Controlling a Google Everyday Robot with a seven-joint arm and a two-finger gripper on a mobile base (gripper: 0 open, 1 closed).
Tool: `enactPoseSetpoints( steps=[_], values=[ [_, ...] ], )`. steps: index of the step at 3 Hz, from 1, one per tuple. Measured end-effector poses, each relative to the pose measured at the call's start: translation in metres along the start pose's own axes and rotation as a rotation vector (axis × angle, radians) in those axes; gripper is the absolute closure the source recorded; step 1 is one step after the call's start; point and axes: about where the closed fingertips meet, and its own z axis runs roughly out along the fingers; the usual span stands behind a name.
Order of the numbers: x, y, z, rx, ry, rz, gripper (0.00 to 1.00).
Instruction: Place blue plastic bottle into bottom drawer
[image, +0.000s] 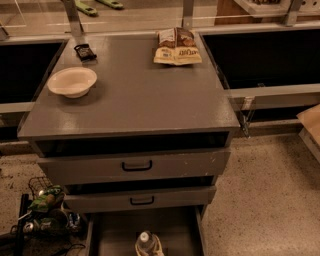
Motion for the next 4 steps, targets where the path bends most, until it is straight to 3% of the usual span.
enactPoseSetpoints(
  steps=[4],
  values=[
    [-0.005,0.005,0.024,-0.013,-0.01,0.06,1.0]
  ],
)
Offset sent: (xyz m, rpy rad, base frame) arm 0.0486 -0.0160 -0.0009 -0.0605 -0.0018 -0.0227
